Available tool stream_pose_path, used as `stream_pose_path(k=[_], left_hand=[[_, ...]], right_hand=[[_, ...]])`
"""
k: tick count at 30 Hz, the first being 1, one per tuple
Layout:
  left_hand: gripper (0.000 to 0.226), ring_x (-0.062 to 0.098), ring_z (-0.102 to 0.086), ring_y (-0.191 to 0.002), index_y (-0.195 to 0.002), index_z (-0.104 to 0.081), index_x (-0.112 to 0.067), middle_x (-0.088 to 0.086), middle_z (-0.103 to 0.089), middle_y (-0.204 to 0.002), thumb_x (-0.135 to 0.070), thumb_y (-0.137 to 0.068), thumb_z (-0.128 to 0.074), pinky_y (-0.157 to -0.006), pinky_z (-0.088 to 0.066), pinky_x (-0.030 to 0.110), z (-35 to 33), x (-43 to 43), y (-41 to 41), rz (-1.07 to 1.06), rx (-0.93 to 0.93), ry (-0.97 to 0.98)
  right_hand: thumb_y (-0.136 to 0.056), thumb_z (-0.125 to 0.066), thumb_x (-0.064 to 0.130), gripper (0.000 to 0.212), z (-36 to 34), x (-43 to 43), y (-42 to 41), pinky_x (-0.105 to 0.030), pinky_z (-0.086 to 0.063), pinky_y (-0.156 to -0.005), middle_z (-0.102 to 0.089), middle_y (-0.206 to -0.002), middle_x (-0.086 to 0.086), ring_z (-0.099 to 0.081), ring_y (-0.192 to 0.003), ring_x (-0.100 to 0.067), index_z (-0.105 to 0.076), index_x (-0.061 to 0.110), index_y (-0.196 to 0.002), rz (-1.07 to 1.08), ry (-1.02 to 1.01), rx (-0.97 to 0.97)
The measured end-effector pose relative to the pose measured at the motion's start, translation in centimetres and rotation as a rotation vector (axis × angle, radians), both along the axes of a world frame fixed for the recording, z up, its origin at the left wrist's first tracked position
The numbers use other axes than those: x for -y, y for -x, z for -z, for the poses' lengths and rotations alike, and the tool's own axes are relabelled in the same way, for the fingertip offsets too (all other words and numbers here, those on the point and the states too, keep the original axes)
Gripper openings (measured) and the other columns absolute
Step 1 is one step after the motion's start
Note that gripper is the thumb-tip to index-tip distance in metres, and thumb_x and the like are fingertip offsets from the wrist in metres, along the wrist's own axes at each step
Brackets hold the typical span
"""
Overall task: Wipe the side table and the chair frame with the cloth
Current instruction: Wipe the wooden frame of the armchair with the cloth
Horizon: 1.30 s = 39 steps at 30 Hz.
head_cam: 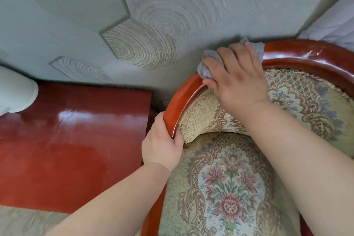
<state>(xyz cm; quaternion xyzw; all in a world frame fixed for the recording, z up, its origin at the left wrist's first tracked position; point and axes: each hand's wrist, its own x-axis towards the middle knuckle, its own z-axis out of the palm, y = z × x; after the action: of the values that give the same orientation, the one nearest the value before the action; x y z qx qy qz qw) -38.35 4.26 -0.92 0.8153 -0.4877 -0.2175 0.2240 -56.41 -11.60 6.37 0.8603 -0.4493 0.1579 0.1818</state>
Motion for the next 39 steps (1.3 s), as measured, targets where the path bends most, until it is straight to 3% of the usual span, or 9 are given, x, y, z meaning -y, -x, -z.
stream_pose_path(k=[6, 11, 15, 20, 24, 30, 32, 35, 39], left_hand=[[0.049, 0.029, -0.069, -0.095, -0.139, -0.039, -0.031, -0.002, -0.069, -0.110, -0.043, -0.097, -0.059, -0.078, -0.050, 0.036, -0.1, 0.0, -0.2, 0.033, -0.017, 0.000], [0.055, 0.035, -0.067, -0.106, -0.143, -0.041, -0.021, 0.006, -0.064, -0.124, -0.038, -0.095, -0.061, -0.084, -0.054, 0.043, -1.9, 0.1, -0.2, 0.102, -0.002, -0.046], [0.066, 0.039, -0.061, -0.119, -0.151, -0.041, -0.007, 0.015, -0.057, -0.137, -0.033, -0.096, -0.066, -0.093, -0.054, 0.051, -4.5, 3.5, 0.0, 0.270, 0.094, 0.071], [0.044, 0.041, -0.066, -0.102, -0.136, -0.054, -0.013, 0.016, -0.068, -0.117, -0.044, -0.105, -0.050, -0.080, -0.056, 0.049, -10.2, 12.5, 3.4, 0.536, 0.221, 0.184], [0.036, 0.041, -0.065, -0.096, -0.116, -0.059, -0.014, 0.016, -0.069, -0.108, -0.041, -0.111, -0.035, -0.075, -0.052, 0.045, -12.2, 17.8, 8.5, 0.636, 0.256, 0.171], [0.039, 0.042, -0.066, -0.098, -0.117, -0.058, -0.015, 0.017, -0.067, -0.112, -0.044, -0.106, -0.035, -0.067, -0.035, 0.040, -10.2, 18.2, 11.9, 0.436, 0.491, 0.211], [0.045, 0.042, -0.067, -0.093, -0.115, -0.059, -0.014, 0.017, -0.068, -0.108, -0.046, -0.105, -0.030, -0.066, -0.035, 0.039, -10.1, 18.4, 11.7, 0.423, 0.520, 0.241], [0.051, 0.041, -0.065, -0.080, -0.109, -0.059, -0.013, 0.016, -0.068, -0.098, -0.049, -0.103, -0.023, -0.058, -0.035, 0.038, -9.5, 18.0, 11.6, 0.464, 0.519, 0.315], [0.049, 0.040, -0.061, -0.070, -0.104, -0.058, -0.012, 0.015, -0.066, -0.092, -0.049, -0.104, -0.026, -0.055, -0.031, 0.036, -9.4, 18.1, 11.3, 0.453, 0.535, 0.323]], right_hand=[[-0.102, -0.051, 0.040, 0.047, -1.3, -0.7, -0.8, -0.063, -0.015, -0.123, -0.054, -0.138, -0.022, -0.042, -0.136, -0.049, -0.056, 0.009, -0.138, 0.206, -0.107, -0.026], [-0.095, -0.061, 0.028, 0.052, -1.7, -2.0, -2.6, -0.064, -0.017, -0.122, -0.054, -0.137, -0.021, -0.045, -0.131, -0.049, -0.052, 0.011, -0.143, -0.118, -0.166, -0.203], [-0.090, -0.063, 0.021, 0.048, -2.2, -0.9, -0.9, -0.058, -0.024, -0.122, -0.061, -0.130, -0.016, -0.054, -0.123, -0.044, -0.059, 0.015, -0.138, -0.217, -0.112, -0.150], [-0.090, -0.058, 0.015, 0.065, -3.4, -0.4, 4.0, -0.057, -0.013, -0.127, -0.049, -0.148, -0.021, -0.037, -0.143, -0.046, -0.044, 0.012, -0.153, 0.068, -0.172, -0.025], [-0.093, -0.051, 0.009, 0.060, -3.7, -0.3, 6.9, -0.055, -0.012, -0.127, -0.047, -0.152, -0.022, -0.033, -0.148, -0.044, -0.045, 0.012, -0.152, 0.223, -0.174, 0.123], [-0.104, -0.052, 0.026, 0.035, -1.7, 0.8, 6.1, -0.055, -0.013, -0.126, -0.056, -0.141, -0.021, -0.042, -0.140, -0.045, -0.062, 0.012, -0.135, 0.323, -0.050, 0.376], [-0.102, -0.051, 0.024, 0.041, -1.2, 1.2, 6.6, -0.053, -0.007, -0.127, -0.052, -0.145, -0.021, -0.040, -0.141, -0.046, -0.058, 0.013, -0.140, 0.258, -0.074, 0.339], [-0.094, -0.044, 0.018, 0.057, -0.9, 1.5, 10.2, -0.053, -0.014, -0.127, -0.047, -0.151, -0.019, -0.038, -0.141, -0.043, -0.047, 0.015, -0.151, 0.178, -0.073, 0.238], [-0.091, -0.063, 0.008, 0.062, -0.4, 1.2, 14.7, -0.053, -0.019, -0.125, -0.052, -0.145, -0.021, -0.039, -0.135, -0.042, -0.047, 0.012, -0.151, 0.339, 0.044, 0.302]])
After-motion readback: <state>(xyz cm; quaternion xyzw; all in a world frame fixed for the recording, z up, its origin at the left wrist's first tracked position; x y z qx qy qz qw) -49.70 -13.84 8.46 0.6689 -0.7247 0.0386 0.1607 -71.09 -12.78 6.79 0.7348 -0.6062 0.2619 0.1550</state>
